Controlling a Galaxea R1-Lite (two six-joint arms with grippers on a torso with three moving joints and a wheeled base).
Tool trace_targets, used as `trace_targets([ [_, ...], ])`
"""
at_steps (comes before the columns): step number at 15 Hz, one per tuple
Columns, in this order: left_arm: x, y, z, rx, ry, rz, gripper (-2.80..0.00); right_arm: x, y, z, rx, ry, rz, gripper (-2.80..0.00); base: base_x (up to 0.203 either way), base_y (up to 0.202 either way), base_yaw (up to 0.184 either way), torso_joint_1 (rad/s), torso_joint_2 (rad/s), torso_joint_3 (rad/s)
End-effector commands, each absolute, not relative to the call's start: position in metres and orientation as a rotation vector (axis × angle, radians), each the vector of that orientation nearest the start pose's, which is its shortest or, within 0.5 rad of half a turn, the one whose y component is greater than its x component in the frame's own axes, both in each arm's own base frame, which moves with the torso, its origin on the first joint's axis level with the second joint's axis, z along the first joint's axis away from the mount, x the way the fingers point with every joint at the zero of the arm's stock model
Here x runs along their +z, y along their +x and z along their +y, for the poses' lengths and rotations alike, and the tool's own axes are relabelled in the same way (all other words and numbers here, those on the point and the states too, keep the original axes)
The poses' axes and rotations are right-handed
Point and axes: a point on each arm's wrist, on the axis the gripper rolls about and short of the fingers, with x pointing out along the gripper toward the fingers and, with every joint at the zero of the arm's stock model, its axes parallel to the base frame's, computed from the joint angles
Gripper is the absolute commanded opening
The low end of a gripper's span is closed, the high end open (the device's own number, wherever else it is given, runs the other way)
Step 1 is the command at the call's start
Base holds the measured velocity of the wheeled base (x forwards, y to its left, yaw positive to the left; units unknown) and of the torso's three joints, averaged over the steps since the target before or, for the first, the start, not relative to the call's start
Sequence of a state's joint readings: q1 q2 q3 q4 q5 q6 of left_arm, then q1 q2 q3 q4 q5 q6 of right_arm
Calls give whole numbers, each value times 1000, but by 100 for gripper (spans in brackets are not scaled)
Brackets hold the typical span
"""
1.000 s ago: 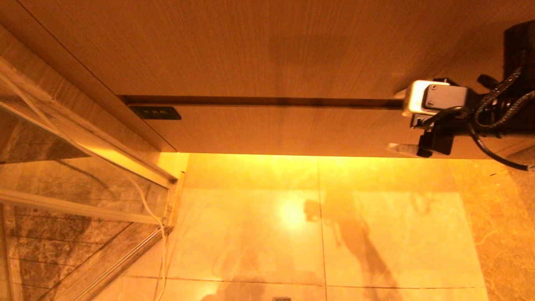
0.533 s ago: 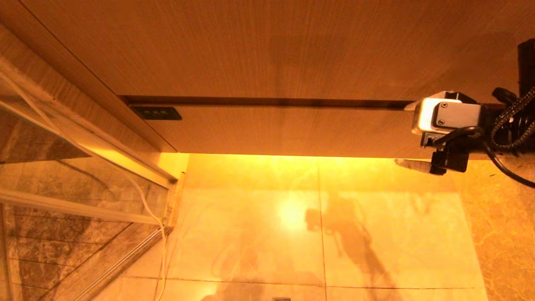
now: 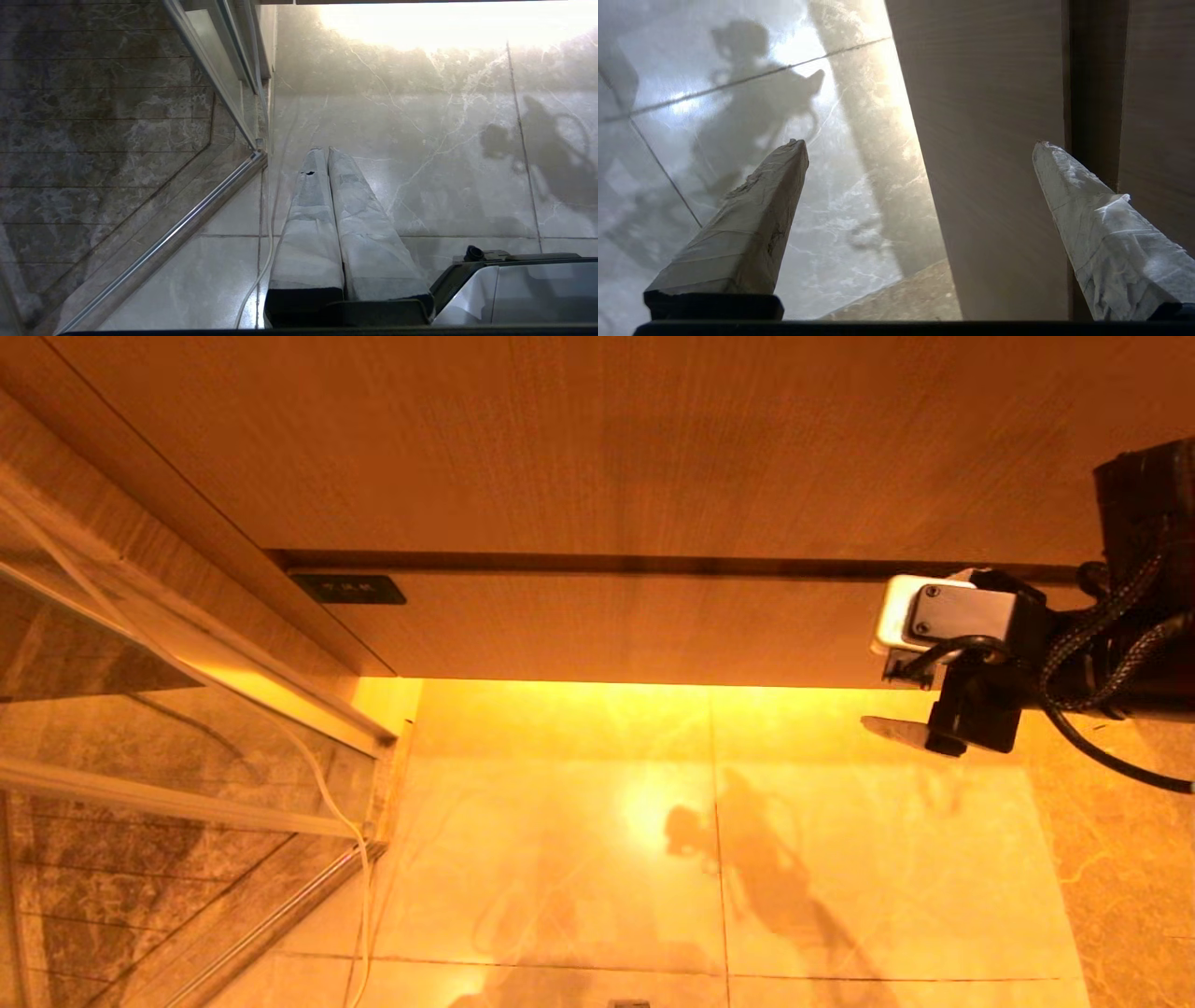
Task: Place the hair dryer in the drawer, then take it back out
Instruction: Pull open the drawer
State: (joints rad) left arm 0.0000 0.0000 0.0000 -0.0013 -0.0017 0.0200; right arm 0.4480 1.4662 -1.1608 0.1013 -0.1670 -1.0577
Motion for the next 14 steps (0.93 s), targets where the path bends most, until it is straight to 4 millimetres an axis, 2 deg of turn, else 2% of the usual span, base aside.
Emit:
trace_targets([
  [1,75,-23,0,-2,20,0,-280,270,235,118,469,-1147,214,0,0,0,0,0,0,0],
  [4,75,-23,0,-2,20,0,-280,261,242,123,460,-1124,167,0,0,0,0,0,0,0],
  [6,75,-23,0,-2,20,0,-280,256,242,125,541,-1090,105,0,0,0,0,0,0,0],
  [9,75,-23,0,-2,20,0,-280,255,240,106,699,-1022,24,0,0,0,0,0,0,0],
  [14,75,-23,0,-2,20,0,-280,258,243,87,683,-1065,-6,0,0,0,0,0,0,0],
])
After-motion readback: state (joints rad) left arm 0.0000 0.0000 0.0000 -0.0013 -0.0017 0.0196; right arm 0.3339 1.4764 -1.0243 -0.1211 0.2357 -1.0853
